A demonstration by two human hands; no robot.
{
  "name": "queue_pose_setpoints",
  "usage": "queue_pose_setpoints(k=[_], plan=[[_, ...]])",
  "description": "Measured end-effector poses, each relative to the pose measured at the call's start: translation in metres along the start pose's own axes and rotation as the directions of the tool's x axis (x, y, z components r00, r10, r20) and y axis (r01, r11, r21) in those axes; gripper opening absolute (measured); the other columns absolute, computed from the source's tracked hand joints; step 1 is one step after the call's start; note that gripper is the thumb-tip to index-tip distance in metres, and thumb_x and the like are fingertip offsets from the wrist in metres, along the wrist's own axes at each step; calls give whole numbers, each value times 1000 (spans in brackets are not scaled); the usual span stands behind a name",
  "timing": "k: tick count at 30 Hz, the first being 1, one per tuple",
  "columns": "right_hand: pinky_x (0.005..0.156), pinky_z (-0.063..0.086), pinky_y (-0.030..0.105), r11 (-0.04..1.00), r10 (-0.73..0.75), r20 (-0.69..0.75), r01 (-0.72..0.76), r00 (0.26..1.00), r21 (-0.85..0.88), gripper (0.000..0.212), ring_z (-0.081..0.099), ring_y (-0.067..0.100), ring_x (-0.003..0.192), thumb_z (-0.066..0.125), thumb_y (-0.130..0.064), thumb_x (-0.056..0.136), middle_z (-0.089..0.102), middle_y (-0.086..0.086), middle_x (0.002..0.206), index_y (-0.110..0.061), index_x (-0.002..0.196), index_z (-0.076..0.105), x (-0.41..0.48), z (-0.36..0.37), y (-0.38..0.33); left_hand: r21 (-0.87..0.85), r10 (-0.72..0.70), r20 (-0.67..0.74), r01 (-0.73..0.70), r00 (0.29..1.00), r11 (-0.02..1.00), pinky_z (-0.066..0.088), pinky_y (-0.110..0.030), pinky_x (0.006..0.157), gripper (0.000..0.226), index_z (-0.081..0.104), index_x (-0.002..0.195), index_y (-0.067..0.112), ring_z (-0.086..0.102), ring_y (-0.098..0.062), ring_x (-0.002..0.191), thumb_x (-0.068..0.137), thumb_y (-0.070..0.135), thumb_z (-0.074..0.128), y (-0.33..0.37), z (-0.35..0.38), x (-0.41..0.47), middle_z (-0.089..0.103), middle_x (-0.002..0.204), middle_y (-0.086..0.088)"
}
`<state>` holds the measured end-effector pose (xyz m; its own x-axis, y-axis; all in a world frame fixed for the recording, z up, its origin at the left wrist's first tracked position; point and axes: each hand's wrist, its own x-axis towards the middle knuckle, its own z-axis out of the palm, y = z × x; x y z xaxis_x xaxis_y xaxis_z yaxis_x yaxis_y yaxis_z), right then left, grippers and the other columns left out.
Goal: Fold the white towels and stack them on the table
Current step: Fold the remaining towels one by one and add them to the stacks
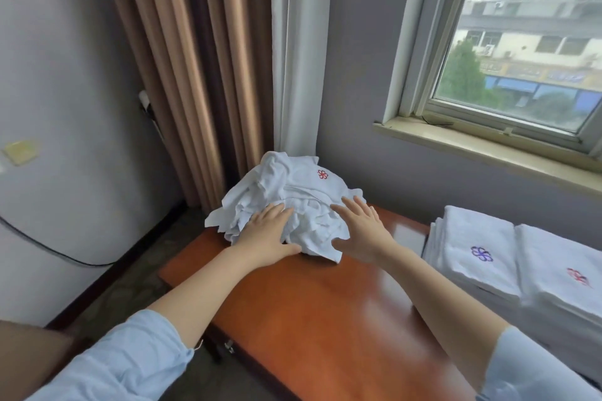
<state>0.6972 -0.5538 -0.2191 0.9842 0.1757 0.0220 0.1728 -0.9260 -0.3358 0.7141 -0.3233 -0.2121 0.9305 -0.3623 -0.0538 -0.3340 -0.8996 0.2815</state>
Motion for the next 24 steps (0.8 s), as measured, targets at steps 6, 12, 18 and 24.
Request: queue_pose_setpoints(k=[6,12,18,24], plan=[[121,6,43,997,69,-20,-68,997,41,71,-1,23,153,61,-36,92,15,0,164,-26,154,28,70,3,19,16,64,18,-64,998,998,6,-40,121,83,16,156,25,1,-16,152,91,52,58,-29,-5,67,9,165,3],[120,12,40,979,142,-35,-135,989,154,65,5,22,152,59,-34,94,21,0,163,-26,152,32,169,32,52,61,110,74,-115,991,992,4,-38,123,73,18,156,26,1,-16,152,96,44,55,-56,0,170,9,165,3],[115,24,32,951,191,19,-190,981,245,64,20,18,148,60,-29,93,29,-3,160,-25,152,35,260,68,89,219,150,144,-180,978,959,-7,-41,121,65,23,155,27,-4,-18,152,98,45,50,-78,17,274,13,164,4],[110,34,27,918,197,64,-207,978,338,51,35,11,141,51,-23,100,39,-5,154,-20,149,40,327,99,113,344,136,144,-179,980,922,-10,-43,121,57,33,151,27,2,-20,152,100,50,42,-95,37,346,27,160,2]])
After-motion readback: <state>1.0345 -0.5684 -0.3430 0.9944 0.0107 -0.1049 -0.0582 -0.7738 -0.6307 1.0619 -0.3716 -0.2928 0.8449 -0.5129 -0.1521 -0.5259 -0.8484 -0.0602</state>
